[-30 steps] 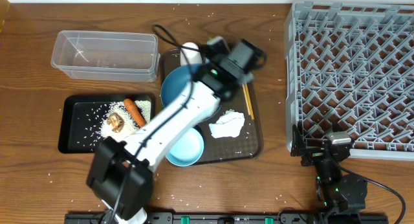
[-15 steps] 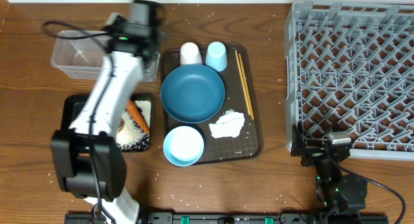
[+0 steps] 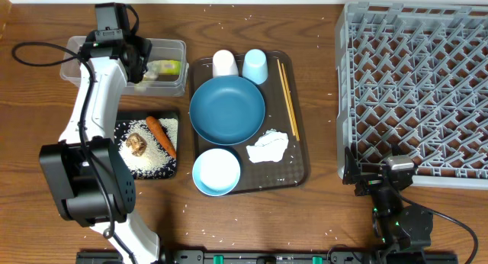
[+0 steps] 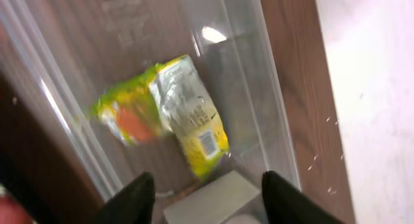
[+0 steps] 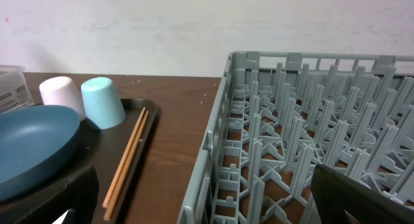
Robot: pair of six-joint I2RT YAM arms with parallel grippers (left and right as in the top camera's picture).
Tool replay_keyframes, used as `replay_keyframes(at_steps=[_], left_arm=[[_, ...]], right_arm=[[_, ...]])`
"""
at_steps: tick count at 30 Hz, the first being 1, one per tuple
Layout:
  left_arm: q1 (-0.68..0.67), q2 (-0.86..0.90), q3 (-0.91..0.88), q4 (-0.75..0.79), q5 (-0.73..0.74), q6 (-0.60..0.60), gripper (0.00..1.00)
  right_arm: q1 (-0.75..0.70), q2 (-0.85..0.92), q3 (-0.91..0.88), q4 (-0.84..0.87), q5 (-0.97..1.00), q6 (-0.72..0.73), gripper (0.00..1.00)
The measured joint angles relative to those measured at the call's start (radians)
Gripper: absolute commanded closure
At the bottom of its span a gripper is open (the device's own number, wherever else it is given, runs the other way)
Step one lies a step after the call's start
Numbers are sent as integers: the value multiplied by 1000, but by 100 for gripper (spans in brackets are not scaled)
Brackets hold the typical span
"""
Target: Sort waste into correct bins and load items into the dishwasher rack
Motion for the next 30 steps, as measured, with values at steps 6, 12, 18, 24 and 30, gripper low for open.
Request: replay_keyframes(at_steps=[6,12,18,24,30], left_arm=[[-1,0,0,-67,77,23,31],[-15,-45,-4,-107,153,78,30],[-130,-248,-6,-251,190,151,30],[-355,-386,-3,-455,207,176,30],[-589,-363,-48,-497,153,93,30]], right_arm=[[0,0,0,0,0,0,1],[0,0,0,0,0,0,1],[0,0,0,0,0,0,1],[0,0,0,0,0,0,1],[0,0,0,0,0,0,1]])
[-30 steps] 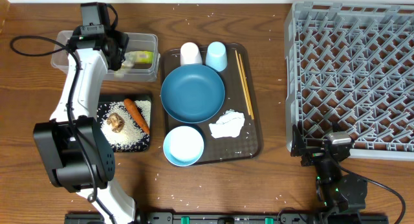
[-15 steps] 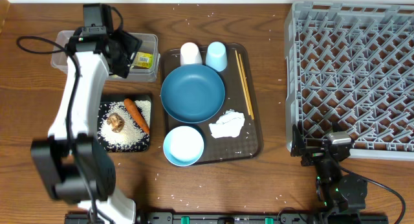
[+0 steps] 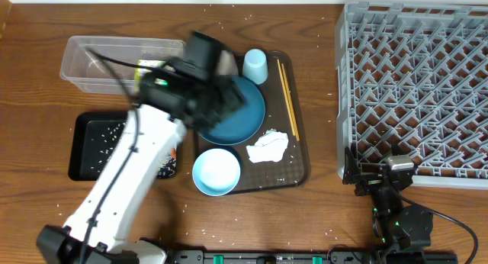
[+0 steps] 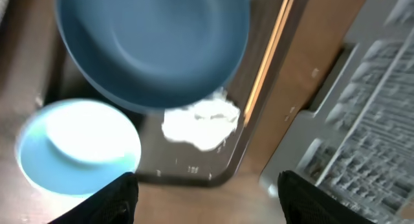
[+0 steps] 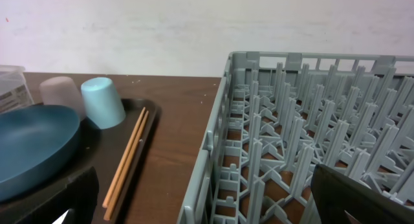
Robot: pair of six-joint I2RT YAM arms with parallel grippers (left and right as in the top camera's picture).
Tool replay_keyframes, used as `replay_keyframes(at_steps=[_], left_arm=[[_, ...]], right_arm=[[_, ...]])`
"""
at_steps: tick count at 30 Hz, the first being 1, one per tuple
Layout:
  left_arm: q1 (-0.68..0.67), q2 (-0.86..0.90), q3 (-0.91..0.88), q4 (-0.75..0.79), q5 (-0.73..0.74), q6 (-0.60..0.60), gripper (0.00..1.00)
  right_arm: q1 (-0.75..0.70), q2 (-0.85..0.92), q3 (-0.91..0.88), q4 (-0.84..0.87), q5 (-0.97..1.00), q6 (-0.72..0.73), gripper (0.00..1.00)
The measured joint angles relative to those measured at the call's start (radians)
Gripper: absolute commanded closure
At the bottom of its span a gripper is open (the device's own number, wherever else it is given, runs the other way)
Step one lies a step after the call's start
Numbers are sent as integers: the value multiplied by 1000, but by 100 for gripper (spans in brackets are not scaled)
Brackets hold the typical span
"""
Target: Sort waste into correct bins and load items into the dishwasher rack
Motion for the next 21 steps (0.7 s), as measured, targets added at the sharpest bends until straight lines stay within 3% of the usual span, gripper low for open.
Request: replay_keyframes(at_steps=[3,5,6,8,14,21], left_arm=[[-111,3,-67,24,-43,-148,16],[-172,7,-113,63,-63,-251,15],[-200,10,-140,93,-70,-304,5],[-246,15,-189,161,-82,-387,2],[-344,48,-294,383,-106,-545,0],[-354,135,-321,449,-145,-688,0]], right_arm=[[0,0,0,0,0,0,1],[0,0,0,0,0,0,1],[0,0,0,0,0,0,1],[0,0,0,0,0,0,1],[0,0,0,0,0,0,1],[0,0,0,0,0,0,1]])
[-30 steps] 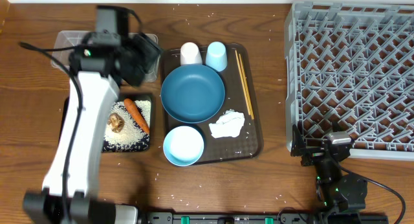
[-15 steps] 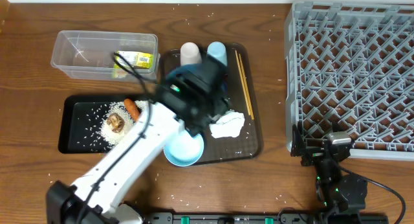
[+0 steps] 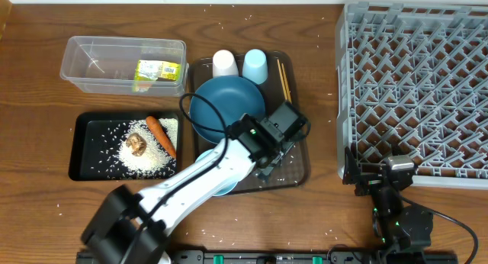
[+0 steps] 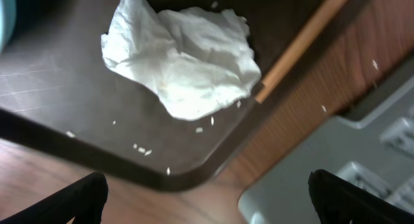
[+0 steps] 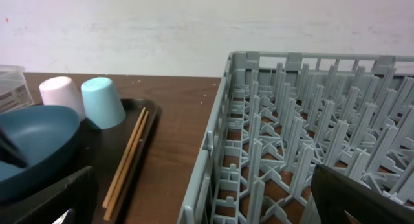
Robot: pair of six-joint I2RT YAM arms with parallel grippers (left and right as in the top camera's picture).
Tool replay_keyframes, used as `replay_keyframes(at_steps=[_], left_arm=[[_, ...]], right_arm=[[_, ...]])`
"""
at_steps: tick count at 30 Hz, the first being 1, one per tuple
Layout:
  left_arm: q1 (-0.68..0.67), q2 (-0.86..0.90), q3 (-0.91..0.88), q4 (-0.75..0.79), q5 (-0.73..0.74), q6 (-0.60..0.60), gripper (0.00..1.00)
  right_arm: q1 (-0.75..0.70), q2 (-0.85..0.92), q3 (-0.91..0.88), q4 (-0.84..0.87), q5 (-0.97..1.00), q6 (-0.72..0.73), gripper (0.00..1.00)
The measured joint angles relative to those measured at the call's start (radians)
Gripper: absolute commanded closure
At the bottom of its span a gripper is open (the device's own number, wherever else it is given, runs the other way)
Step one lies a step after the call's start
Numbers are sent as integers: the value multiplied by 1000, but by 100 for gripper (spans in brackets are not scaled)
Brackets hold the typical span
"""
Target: Sort waste into correct bins and load items into the dishwasher rack
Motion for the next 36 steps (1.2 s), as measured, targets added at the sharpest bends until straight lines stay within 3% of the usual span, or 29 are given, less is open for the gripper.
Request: replay_keyframes(at_steps=[7,13,18,22,36], left_arm=[[0,129,0,108,-16,-50,0],[1,183,0,116,-40,-91,11],[4,188,0,118,-88,-98,12],[5,188,0,117,-118,-98,20],[5,241,0,117,-142,-98,21]], right_arm=[[0,0,0,0,0,0,1],[0,0,0,0,0,0,1],[0,0,0,0,0,0,1],[0,0,0,0,0,0,1],[0,0,0,0,0,0,1]])
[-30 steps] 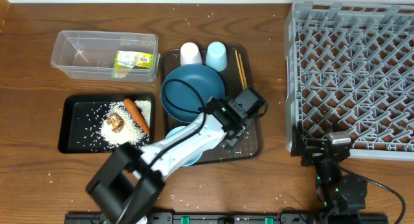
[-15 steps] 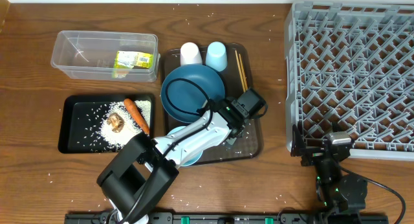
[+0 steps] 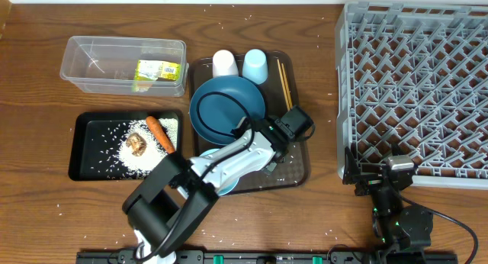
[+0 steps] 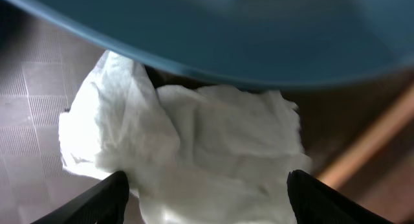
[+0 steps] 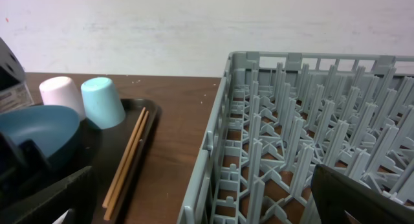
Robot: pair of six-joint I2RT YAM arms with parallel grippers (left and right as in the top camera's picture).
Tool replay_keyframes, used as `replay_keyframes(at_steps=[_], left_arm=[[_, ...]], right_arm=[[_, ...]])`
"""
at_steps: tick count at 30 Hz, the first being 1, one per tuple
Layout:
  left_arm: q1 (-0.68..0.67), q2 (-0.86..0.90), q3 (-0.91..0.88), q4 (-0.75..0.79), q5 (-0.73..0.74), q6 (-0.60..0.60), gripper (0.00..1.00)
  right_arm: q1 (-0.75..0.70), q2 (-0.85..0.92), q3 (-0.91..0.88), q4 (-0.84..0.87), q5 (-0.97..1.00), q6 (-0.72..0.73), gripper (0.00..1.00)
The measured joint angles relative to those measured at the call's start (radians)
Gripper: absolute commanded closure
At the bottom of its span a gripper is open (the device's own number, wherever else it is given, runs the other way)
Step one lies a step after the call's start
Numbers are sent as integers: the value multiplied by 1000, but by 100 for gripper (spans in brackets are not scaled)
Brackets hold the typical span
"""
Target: Sort waste into correct bins and load items into the dishwasher rack
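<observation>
A crumpled white napkin [image 4: 194, 140] lies on the dark serving tray [image 3: 299, 174], just below the rim of the blue plate [image 4: 213, 36]. My left gripper [image 4: 207, 188] is open and low over the napkin, one finger on each side of it. In the overhead view the left gripper [image 3: 284, 140] hides most of the napkin. My right gripper [image 5: 204, 198] stands open with nothing in it, at the near left corner of the grey dishwasher rack [image 5: 291, 120].
The tray also holds the blue plate [image 3: 221, 107], a white cup [image 3: 224, 62], a light blue cup [image 3: 255, 65], chopsticks [image 3: 285, 85] and a pale bowl under my left arm. A clear bin [image 3: 99, 54] holds a yellow wrapper [image 3: 161, 69]. A black tray [image 3: 91, 142] holds rice and a carrot [image 3: 159, 134].
My left gripper has come down from above the tray's corner to just over the napkin, which now fills its view between the open fingers. The right arm has not moved.
My left gripper was open over the clear bin, where the yellow wrapper lay. Then it was over the blue plate, then above the napkin near the tray's right corner. Now it straddles the napkin, open. The right gripper stayed by the rack throughout.
</observation>
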Motion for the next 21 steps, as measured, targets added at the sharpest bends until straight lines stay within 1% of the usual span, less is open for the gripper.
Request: replay_keyframes(at_steps=[2,6,15,17,19,20,21], left_arm=[[0,6,0,-1,0,0,25],[0,5,0,-4,4,-3,37],[0,7,0,-3,32,26,46],[0,7,0,-3,45,35,55],[0,5,0,-4,59,49,61],[0,3,0,-4,66,55,66],[0,-2,0,-4,76,57,75]], right_arm=[[0,0,0,0,0,0,1],[0,0,0,0,0,0,1],[0,0,0,0,0,0,1],[0,0,0,0,0,0,1],[0,0,0,0,0,0,1],[0,0,0,0,0,0,1],[0,0,0,0,0,0,1]])
